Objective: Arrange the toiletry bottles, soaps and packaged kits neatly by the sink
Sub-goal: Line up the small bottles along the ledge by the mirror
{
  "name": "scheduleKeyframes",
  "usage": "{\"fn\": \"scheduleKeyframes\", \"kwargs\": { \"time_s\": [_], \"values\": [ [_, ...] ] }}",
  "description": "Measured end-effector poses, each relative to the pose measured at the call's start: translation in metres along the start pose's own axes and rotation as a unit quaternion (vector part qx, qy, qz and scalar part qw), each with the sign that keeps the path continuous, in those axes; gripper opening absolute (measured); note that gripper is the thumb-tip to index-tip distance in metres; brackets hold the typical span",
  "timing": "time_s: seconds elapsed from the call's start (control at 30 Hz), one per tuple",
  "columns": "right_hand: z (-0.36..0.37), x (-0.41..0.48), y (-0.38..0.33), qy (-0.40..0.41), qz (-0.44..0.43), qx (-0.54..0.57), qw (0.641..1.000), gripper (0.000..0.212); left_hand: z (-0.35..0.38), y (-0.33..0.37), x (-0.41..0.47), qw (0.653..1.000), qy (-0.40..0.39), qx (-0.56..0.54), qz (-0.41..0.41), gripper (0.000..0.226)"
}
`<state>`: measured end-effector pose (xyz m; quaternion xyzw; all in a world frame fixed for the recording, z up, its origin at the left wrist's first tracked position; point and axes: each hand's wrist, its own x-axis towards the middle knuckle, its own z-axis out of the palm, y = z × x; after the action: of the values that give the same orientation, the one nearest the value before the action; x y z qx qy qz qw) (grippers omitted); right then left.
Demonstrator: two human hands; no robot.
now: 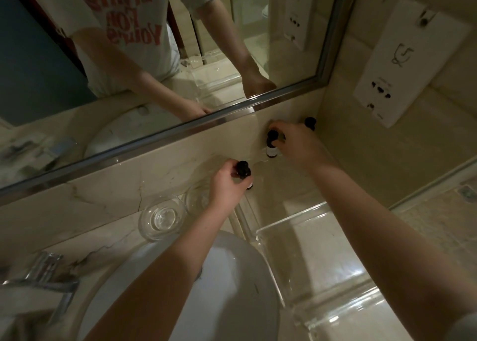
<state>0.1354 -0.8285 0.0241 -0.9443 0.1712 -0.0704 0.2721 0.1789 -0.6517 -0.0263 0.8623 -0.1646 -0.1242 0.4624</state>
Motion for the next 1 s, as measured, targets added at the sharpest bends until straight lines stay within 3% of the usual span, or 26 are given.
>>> {"fn": "scheduleKeyframes", "kwargs": {
  "time_s": [0.13,0.27,0.47,0.7,0.87,1.0],
  "values": [
    [-0.003,-0.008,-0.006,0.041,0.014,-0.009,0.999,0.042,-0.003,0.004,-0.001,1.0,0.017,-0.005,0.009,0.033],
    [-0.001,-0.027,-0.01,0.084,0.044,0.057,0.994,0.037,-0.004,0.003,0.0,0.999,0.034,0.014,0.029,0.035],
    [0.02,-0.044,0.014,0.082,0.105,0.103,0.986,0.03,0.004,-0.003,0.001,1.0,0.017,0.011,0.015,0.038],
    [0.054,-0.057,0.026,0.07,0.183,0.209,0.958,0.029,0.003,-0.023,0.0,0.999,-0.053,0.01,-0.002,0.075],
    [0.056,-0.047,0.003,0.016,0.076,0.258,0.963,0.028,0.003,-0.021,0.0,0.997,-0.065,0.004,-0.027,0.04],
    [0.044,-0.026,-0.022,-0.059,-0.022,0.173,0.983,0.032,0.003,-0.019,0.003,0.997,-0.073,0.006,-0.028,0.028]
  ]
}}
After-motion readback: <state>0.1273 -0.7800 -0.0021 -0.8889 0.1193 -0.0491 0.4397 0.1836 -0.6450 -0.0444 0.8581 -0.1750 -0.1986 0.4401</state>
